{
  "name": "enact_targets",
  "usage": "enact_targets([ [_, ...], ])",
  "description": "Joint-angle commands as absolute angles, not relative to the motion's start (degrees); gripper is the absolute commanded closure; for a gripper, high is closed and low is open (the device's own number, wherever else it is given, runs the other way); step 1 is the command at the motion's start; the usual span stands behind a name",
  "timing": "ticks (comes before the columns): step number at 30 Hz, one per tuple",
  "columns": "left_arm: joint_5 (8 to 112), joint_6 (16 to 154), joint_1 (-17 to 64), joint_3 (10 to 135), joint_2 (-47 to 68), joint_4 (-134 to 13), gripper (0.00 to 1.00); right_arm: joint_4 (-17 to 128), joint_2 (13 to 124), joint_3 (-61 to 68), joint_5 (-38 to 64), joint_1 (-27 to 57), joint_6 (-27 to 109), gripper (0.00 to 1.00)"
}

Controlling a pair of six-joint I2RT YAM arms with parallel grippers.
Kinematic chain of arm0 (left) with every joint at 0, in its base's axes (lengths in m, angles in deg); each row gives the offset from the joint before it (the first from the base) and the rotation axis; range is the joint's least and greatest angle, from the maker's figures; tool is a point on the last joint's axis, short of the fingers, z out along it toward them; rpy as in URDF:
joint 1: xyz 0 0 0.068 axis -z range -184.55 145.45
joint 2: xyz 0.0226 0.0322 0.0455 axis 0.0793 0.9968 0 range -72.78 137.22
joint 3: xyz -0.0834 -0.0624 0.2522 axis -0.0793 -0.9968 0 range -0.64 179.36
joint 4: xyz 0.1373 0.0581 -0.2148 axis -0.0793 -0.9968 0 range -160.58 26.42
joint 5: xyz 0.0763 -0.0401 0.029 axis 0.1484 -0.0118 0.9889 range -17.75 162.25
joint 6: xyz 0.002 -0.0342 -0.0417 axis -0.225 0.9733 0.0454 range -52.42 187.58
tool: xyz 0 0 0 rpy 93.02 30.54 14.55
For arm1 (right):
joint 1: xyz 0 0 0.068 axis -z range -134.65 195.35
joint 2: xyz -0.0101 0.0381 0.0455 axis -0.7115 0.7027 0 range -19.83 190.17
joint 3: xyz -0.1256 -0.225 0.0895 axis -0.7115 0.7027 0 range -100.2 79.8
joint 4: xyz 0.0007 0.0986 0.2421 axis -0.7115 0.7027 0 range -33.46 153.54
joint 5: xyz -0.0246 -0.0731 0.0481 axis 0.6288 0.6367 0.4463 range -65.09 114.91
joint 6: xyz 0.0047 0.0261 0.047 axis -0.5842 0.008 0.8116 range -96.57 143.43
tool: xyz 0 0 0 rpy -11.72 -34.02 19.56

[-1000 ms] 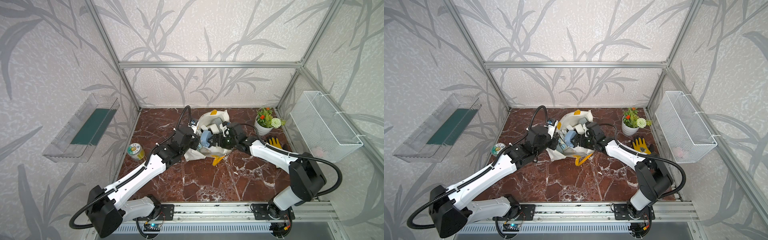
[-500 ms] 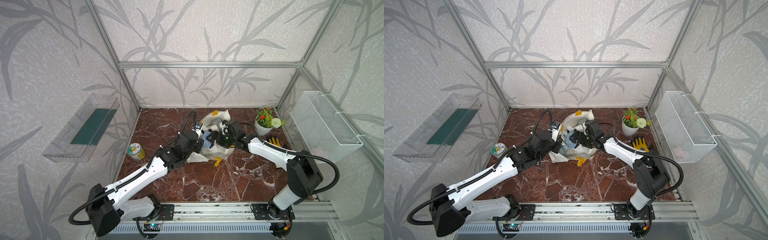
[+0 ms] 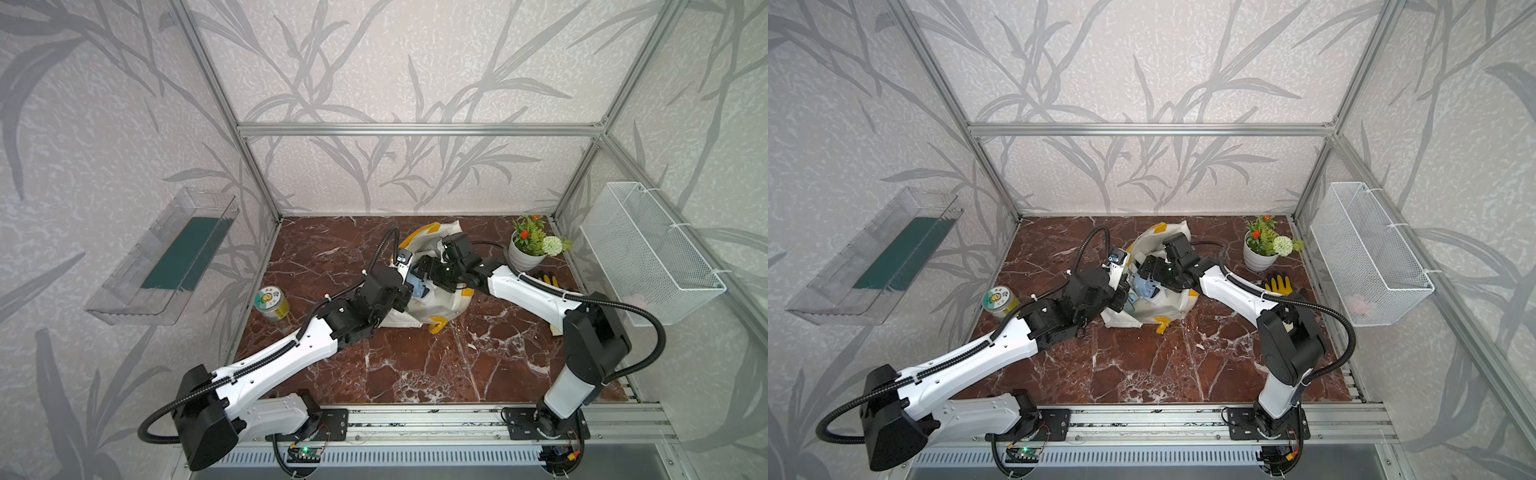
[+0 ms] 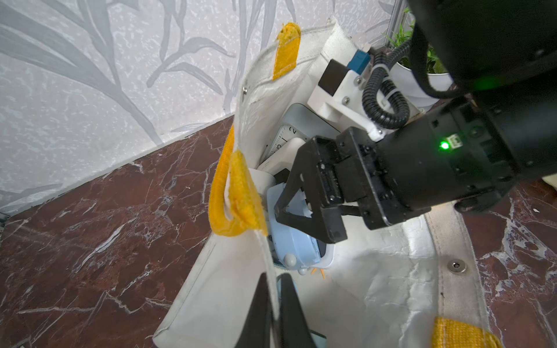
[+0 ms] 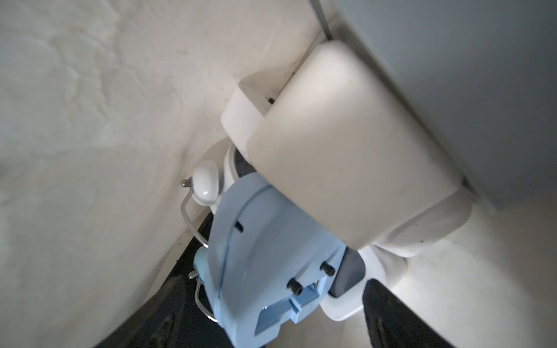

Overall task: Take the alarm clock out of the canvas bag
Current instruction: Pick up the canvas bag from the center of the board, then pick up the alarm from the canvas bag.

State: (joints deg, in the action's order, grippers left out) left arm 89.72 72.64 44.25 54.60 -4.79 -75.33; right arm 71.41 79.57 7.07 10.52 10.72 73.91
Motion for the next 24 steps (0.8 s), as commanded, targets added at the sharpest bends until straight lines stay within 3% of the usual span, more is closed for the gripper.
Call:
enact_targets([
  [1, 89.82, 71.94, 45.54, 54.82, -4.98, -70.34, 1.00, 74.31, 80.91, 4.72, 12.01, 9.97, 74.71, 0.07],
  [16, 90.48, 69.08, 47.09, 56.05, -4.40, -70.86, 1.00, 79.78, 86.23, -2.03, 15.02, 8.57, 74.66, 0.07],
  [24, 91.60, 68.89, 47.22, 55.37, -5.43, -70.67, 1.00, 82.16, 86.68, -1.18, 16.03, 8.99, 73.71, 0.26],
])
